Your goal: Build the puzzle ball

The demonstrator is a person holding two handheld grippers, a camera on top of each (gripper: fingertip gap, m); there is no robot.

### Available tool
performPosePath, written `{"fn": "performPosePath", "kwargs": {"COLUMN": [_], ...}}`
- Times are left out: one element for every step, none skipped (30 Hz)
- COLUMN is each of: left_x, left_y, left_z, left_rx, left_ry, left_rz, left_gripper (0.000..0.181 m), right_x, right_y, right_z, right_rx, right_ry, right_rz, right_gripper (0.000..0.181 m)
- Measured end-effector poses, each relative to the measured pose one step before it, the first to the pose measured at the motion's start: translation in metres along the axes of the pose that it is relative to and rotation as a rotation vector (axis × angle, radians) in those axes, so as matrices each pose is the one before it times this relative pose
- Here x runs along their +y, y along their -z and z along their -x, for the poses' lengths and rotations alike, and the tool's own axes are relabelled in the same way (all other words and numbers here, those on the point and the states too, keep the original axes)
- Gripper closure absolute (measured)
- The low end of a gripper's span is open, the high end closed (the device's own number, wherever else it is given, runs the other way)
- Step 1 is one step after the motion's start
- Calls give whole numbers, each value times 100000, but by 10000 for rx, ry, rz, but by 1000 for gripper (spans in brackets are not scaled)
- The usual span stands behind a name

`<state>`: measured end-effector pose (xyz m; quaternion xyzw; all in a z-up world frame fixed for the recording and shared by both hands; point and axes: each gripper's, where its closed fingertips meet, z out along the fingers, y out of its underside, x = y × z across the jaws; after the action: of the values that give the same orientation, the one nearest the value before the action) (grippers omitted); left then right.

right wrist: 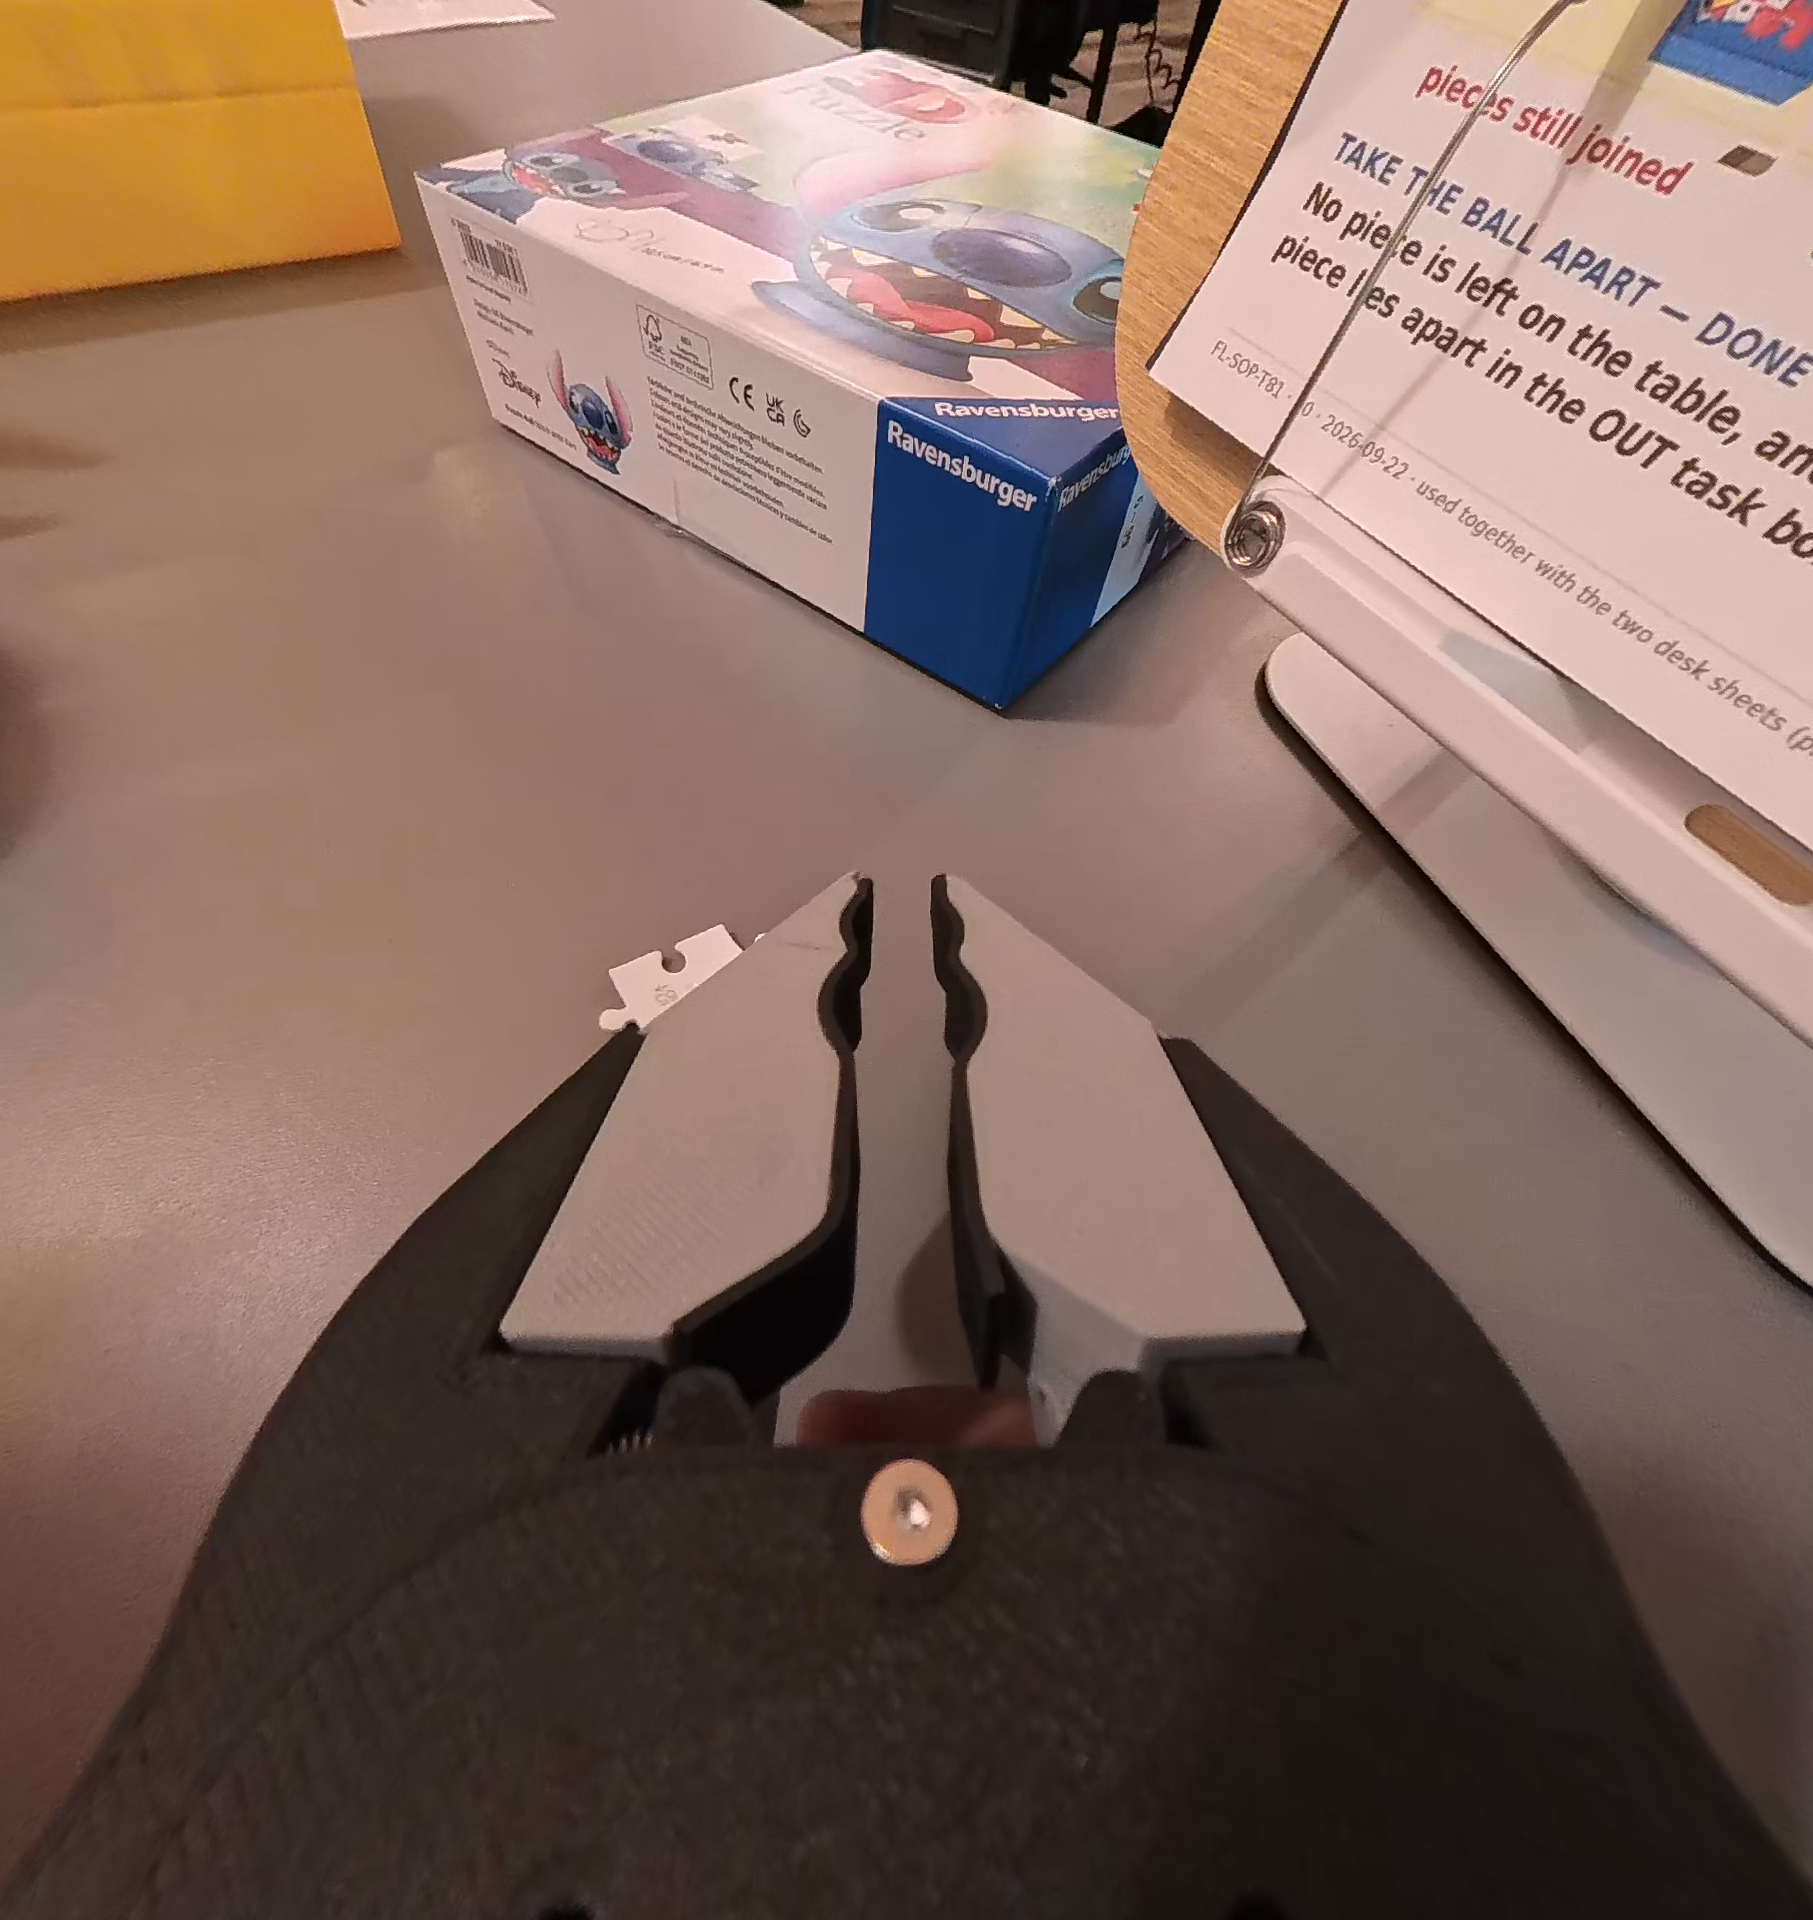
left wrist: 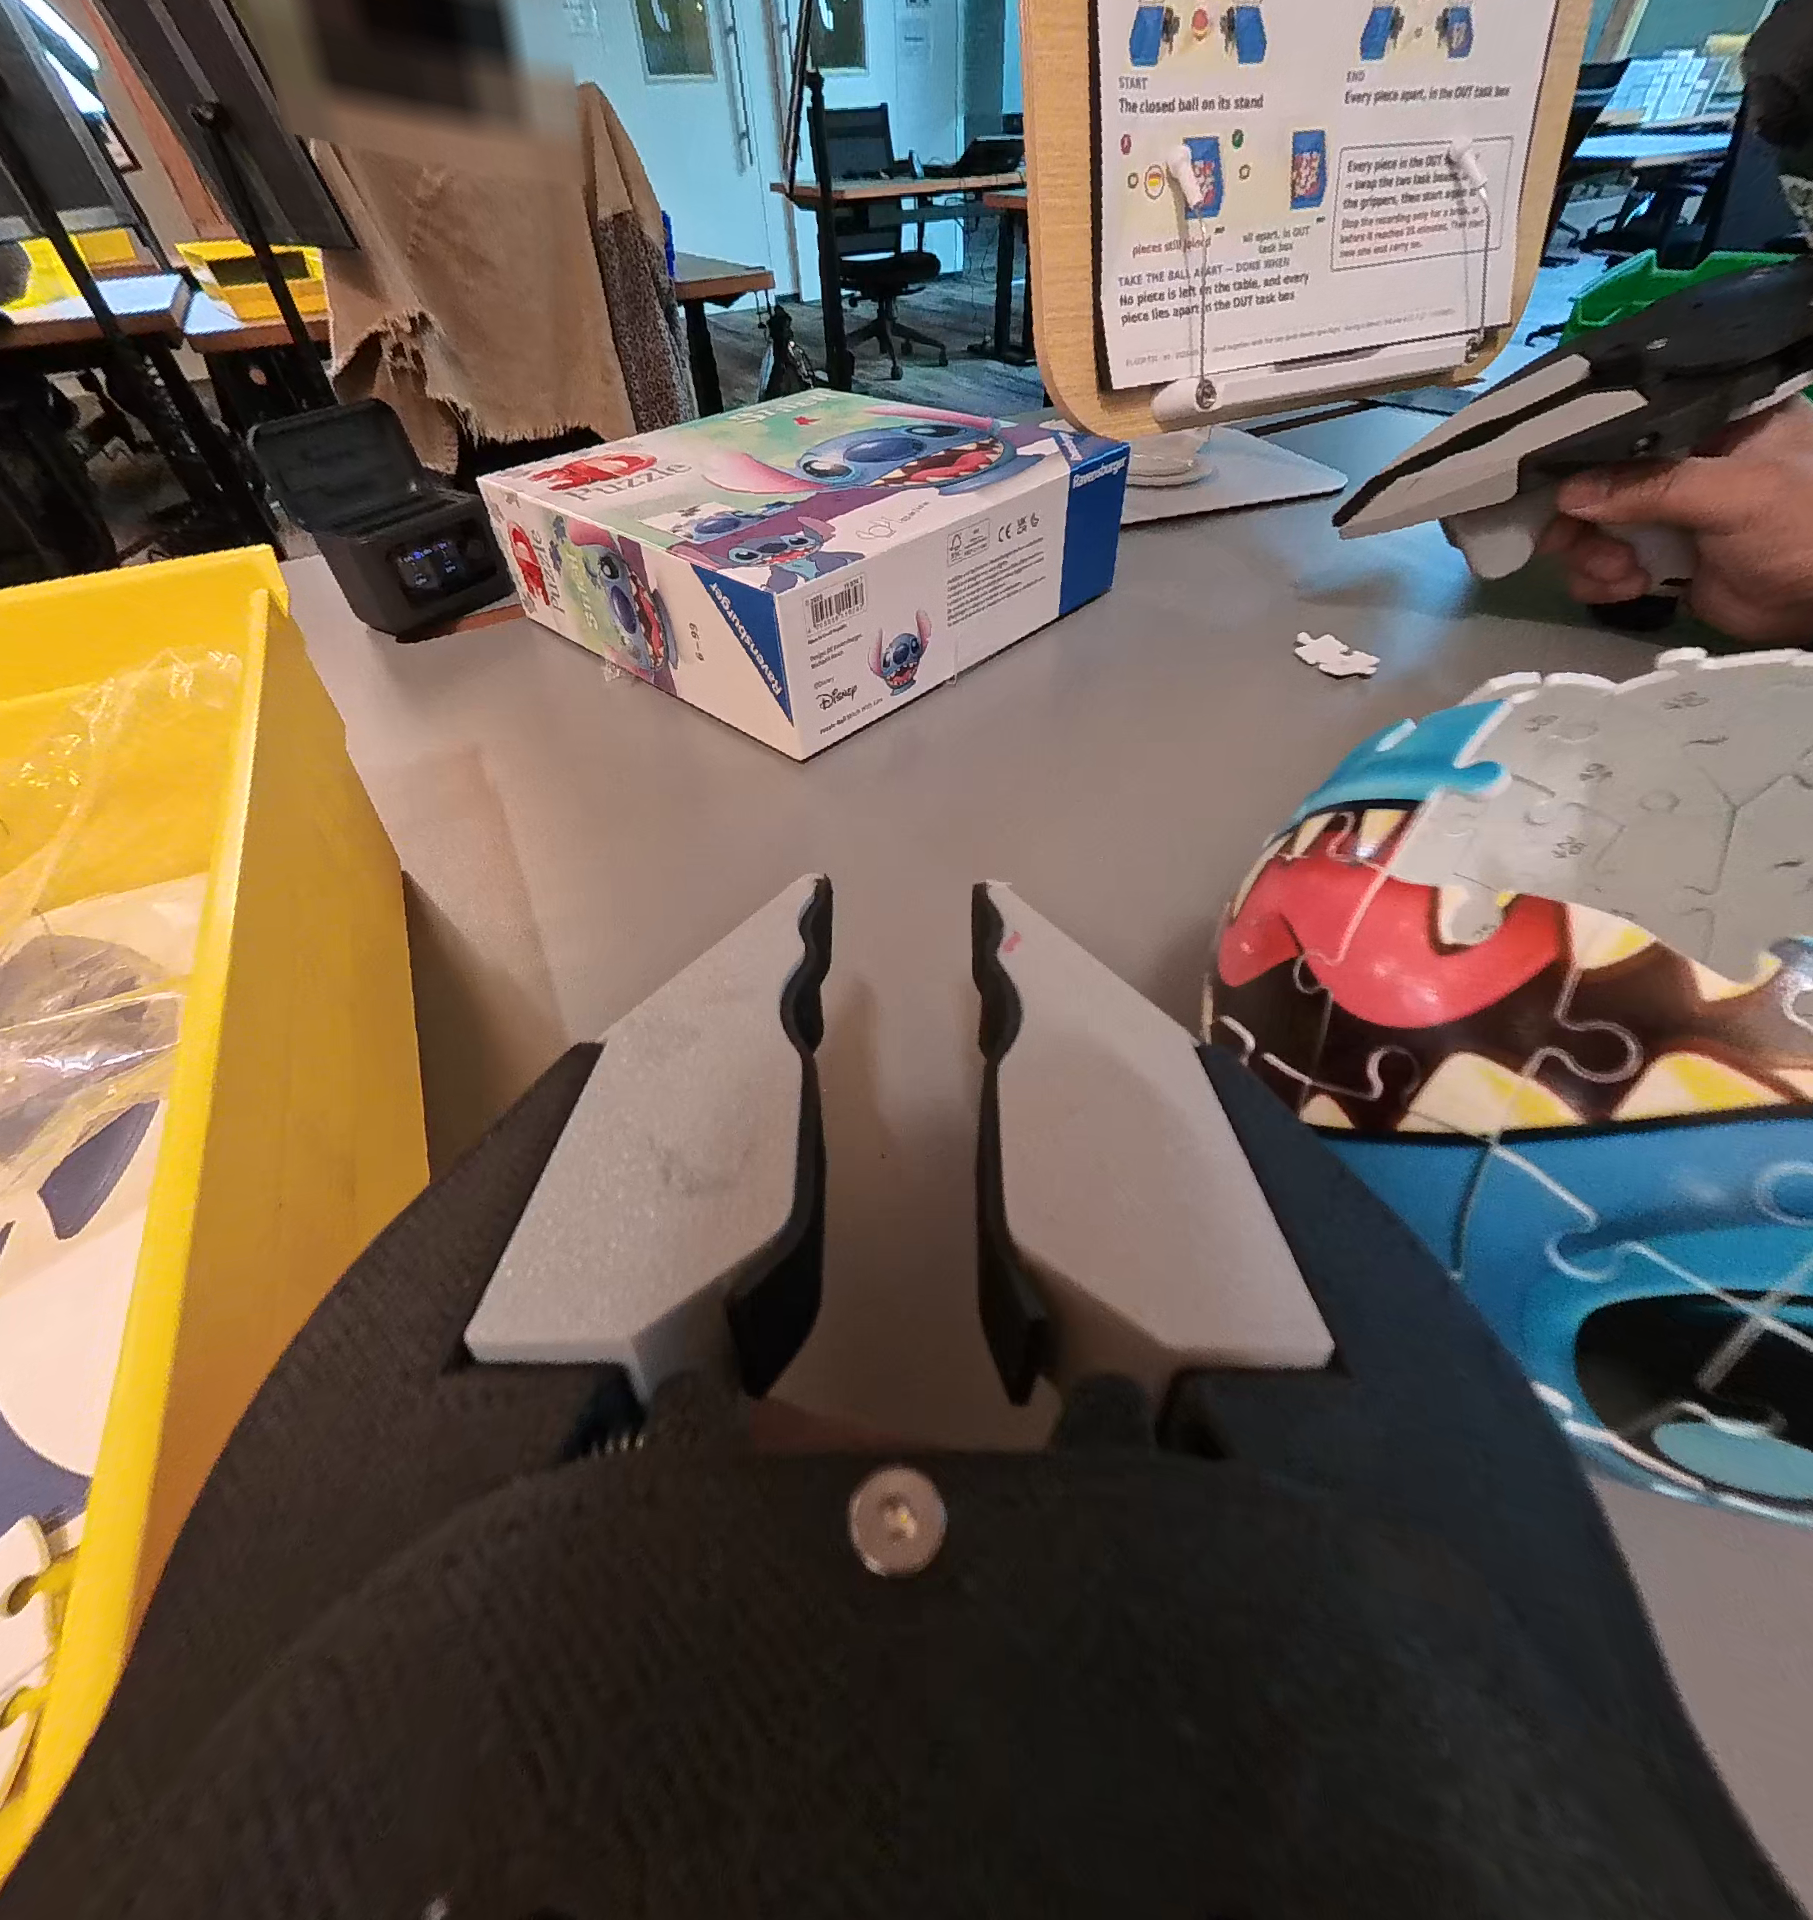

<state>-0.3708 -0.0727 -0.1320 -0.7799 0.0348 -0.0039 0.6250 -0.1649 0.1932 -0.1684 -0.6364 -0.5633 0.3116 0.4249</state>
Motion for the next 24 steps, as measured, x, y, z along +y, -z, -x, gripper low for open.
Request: {"fn": "performPosePath", "kwargs": {"left_x": [7, 19, 1, 0, 10, 22, 10, 2, 7, 2, 8, 4, -1, 4, 6, -11, -28, -45, -13, 9, 18, 1, -20, -32], "left_y": [-14, -6, 0, -9, -4, -22, -12, 1, -4, 1, -5, -7, -1, -7, 3, 3, 29, 28, 20, -12, -17, -8, 16, 26], "left_z": [2, -1, -8, 1, -4, -3, -9, 2, -1, -6, 3, -5, 1, 1, 6, -2, 2, -1, 1, 7, -6, 7, -1, 4], "left_rx": [0, 1, 0, 0, 4, 3, 0, 0, 0, 3, 4, 2, 0, 0, 2, 0, -3, -1, 2, 6, 3, -4, -5, -3], "left_ry": [-2, -1, -2, -2, -1, 0, -1, -2, 1, 2, 3, 4, 0, 0, 3, 2, -1, -1, 6, 8, 5, -2, -6, -3], "left_rz": [8, 8, 1, 2, 9, 14, 11, 2, -2, 1, 7, 4, -1, 4, 4, -9, -28, -33, -14, 9, 17, 3, -18, -22], "left_gripper": [157, 157, 157, 157, 157, 157, 157, 157, 157, 157, 157, 157, 157, 157, 157, 157, 157, 157, 157, 157, 157, 157, 157, 157], "right_x": [23, 33, 32, 34, 38, 80, 119, 136, 154, 140, 111, 83, 102, 76, 56, 15, -18, -26, -25, -14, -10, -1, 3, 10], "right_y": [-25, -27, -30, -26, -33, -49, -69, -75, -91, -85, -89, -88, -86, -74, -40, -21, 19, 21, 23, 15, 13, -2, -3, -7], "right_z": [58, 59, 66, 78, 109, 156, 234, 257, 238, 204, 208, 168, 81, 2, -22, -22, -29, -32, -33, -38, -39, -34, -16, -8], "right_rx": [-45, -41, -36, -38, -48, -74, -107, -102, -61, -30, -34, -23, 7, 14, 1, -4, -2, -2, 5, 14, 20, 21, 18, 16], "right_ry": [4, 10, 20, 33, 42, 35, 27, 43, 62, 73, 102, 119, 81, 21, -15, -28, -31, -30, -28, -21, -15, -8, 3, 11], "right_rz": [23, 24, 27, 28, 38, 65, 95, 110, 119, 118, 96, 81, 81, 71, 44, 11, -14, -24, -23, -17, -9, -1, 6, 6], "right_gripper": [173, 173, 173, 172, 172, 172, 171, 170, 170, 169, 168, 167, 167, 167, 167, 167, 167, 167, 167, 167, 167, 167, 167, 167]}}
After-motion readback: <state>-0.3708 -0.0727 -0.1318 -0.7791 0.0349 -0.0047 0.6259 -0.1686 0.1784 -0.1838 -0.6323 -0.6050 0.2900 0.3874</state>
